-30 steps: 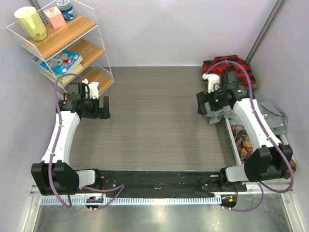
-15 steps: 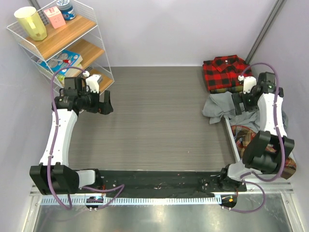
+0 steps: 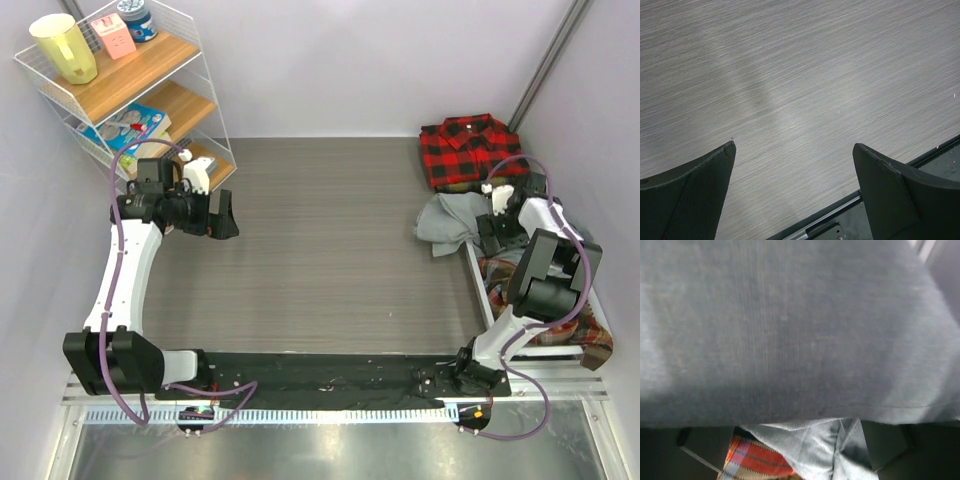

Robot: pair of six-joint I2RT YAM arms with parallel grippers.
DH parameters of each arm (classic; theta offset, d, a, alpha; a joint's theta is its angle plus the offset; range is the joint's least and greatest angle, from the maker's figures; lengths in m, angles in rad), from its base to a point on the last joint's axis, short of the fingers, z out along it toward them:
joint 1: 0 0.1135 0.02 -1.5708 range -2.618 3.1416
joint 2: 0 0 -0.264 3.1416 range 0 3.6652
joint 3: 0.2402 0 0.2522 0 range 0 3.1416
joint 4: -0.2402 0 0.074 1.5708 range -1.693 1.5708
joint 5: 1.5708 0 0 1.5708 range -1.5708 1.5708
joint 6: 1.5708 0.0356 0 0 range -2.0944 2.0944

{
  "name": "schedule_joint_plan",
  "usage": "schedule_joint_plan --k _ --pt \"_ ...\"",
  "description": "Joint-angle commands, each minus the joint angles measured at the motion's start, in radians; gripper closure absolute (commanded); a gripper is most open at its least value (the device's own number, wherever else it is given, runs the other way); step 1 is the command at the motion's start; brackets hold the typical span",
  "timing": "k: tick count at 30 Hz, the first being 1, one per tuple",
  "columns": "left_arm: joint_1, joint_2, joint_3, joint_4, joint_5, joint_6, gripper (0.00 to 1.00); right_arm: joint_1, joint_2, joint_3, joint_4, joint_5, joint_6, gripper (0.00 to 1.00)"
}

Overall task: Fold and stack the long sleeve shirts
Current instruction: Grab the shirt from the pile

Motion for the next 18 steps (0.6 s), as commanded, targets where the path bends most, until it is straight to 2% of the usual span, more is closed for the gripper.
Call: schedule_joint_plan --k 1,2,3,6,7,13,18 --pt "-0.003 0.001 0.026 0.005 0.027 0.009 0.0 -0.001 0.034 -0.044 0.102 0.042 0.005 0.18" --pt "-0.003 -0.001 0.025 0.01 0.027 0.008 0.0 -0.001 0.032 -0.046 0.088 0.039 0.014 0.29" --pt "-0.002 -0.001 0.025 0.013 0.027 0.006 0.0 -0.002 0.007 -0.043 0.082 0.022 0.024 0.56" --pt "-0.003 -0.009 0.028 0.022 0.025 0.008 0.0 -0.002 -0.079 0.0 0.03 -0.035 0.059 0.95" --pt "-0.003 -0.013 0.026 0.025 0.021 0.008 0.0 -0.002 -0.101 0.02 0.013 -0.049 0.068 0.99" --pt "-0.003 -0.029 0.042 0.033 0.005 0.0 0.0 -0.002 -0.279 0.242 -0.12 -0.223 0.149 0.99" --pt "-0.003 -0.041 0.04 0.059 -0.007 -0.011 0.0 0.008 -0.296 0.465 -0.215 -0.362 0.225 0.99"
